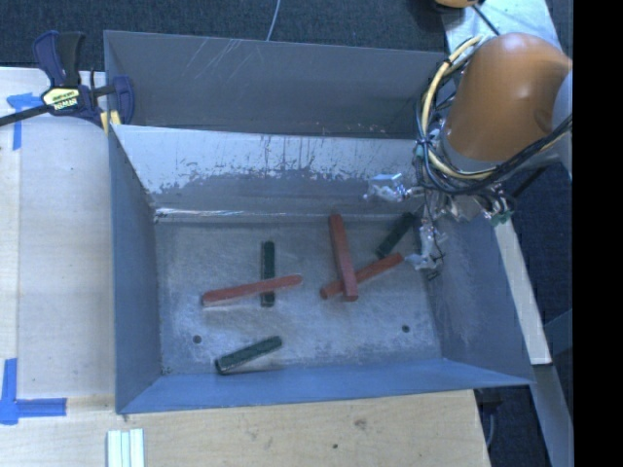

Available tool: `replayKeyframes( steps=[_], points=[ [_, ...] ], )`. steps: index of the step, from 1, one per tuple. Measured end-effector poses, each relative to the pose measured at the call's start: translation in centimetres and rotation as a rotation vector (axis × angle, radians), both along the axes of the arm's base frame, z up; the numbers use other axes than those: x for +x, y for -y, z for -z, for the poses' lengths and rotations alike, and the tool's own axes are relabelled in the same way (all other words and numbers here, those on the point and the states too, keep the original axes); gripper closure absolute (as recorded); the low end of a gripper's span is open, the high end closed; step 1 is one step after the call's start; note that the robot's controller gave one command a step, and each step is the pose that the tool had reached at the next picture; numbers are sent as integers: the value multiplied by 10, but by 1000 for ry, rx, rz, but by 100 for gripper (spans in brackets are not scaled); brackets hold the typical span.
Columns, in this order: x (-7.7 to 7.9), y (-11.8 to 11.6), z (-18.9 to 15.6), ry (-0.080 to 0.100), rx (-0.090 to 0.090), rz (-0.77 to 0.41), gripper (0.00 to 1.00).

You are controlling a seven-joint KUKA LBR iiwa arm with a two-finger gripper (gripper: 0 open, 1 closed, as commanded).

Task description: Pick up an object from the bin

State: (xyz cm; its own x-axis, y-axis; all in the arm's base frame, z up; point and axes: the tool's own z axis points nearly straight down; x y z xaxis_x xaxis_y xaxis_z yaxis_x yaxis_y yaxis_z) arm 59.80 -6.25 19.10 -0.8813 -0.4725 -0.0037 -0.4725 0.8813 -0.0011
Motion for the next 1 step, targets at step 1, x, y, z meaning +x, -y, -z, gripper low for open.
replayKeyframes(
  steps=[1],
  points=[
    [0, -5, 7, -2, 1, 5, 0]
  ],
)
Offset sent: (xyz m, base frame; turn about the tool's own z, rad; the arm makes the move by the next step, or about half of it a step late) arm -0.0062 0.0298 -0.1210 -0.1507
